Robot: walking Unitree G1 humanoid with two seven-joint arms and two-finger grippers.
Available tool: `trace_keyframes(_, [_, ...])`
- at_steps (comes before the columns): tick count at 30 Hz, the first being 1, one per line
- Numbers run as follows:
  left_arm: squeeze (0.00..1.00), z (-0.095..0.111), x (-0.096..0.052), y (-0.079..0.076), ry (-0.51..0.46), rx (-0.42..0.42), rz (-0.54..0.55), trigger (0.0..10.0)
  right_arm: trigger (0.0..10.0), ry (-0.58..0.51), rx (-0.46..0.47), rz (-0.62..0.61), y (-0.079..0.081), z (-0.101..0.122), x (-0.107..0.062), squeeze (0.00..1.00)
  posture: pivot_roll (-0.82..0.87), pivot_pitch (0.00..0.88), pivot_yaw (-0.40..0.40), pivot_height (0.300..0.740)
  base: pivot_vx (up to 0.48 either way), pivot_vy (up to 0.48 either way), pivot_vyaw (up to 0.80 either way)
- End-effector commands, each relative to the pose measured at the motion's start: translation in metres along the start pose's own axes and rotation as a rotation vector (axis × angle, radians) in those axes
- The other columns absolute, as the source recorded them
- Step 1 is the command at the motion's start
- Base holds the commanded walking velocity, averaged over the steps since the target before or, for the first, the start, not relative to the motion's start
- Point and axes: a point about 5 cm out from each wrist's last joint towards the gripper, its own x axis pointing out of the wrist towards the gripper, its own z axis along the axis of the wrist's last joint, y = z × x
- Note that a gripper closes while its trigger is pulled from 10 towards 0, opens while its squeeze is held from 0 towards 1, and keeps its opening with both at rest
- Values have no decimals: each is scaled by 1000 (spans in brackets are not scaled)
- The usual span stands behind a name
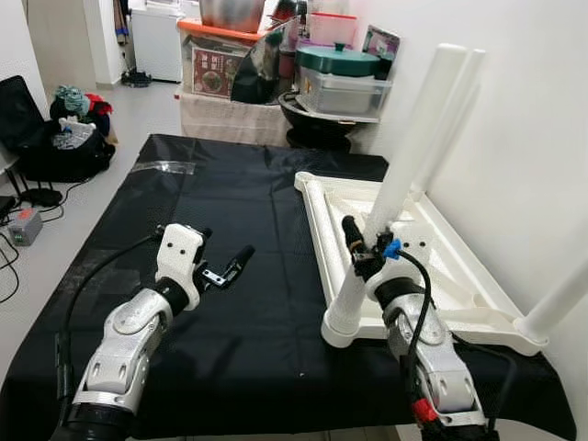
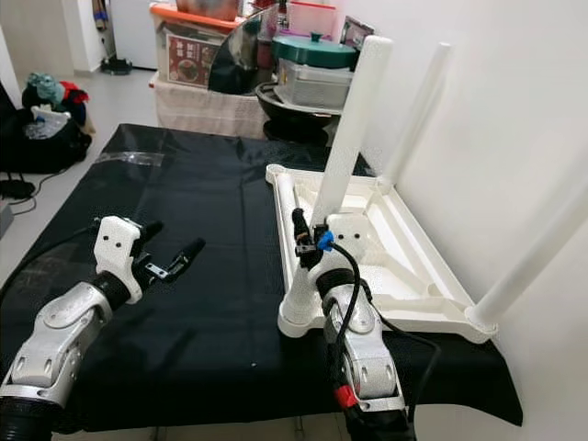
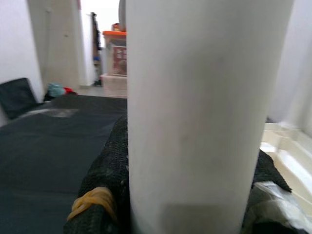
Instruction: Building children table
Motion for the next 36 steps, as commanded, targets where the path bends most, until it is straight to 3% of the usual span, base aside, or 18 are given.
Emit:
trace_keyframes(1, [0,-2,1,-2,-1,-7,0,10000,10000,221,-97,-186,-32,-40,-12,0,74,0,-140,740,0,0,0])
trace_keyframes(3, [0,-2,1,-2,-1,-7,0,10000,10000,221,-97,-186,-32,-40,-12,0,74,0,-140,740,0,0,0])
trace_keyframes(5, [0,-2,1,-2,-1,-8,1,10000,10000,230,-93,-324,-46,-41,-16,0,71,0,-137,740,0,0,0])
trace_keyframes(14, [0,-3,2,-2,-1,-7,0,10000,10000,219,-91,-529,-66,-40,-24,0,71,0,-135,740,0,0,0])
trace_keyframes(21, [0,-3,2,-2,-1,-6,2,10000,10000,227,-86,-583,-70,-41,-26,0,70,0,-136,740,0,0,0])
trace_keyframes(23, [0,-3,2,-2,0,-5,3,10000,10000,245,-82,-708,-75,-43,-32,0,70,0,-134,740,0,0,0])
trace_keyframes(28, [0,-4,2,-2,0,-4,3,10000,10000,268,-81,-752,-76,-45,-33,0,70,0,-133,740,0,0,0])
trace_keyframes(36, [0,-5,3,-3,1,-5,0,10000,10000,359,-157,-864,-78,-47,-36,0,66,0,-131,740,0,0,0])
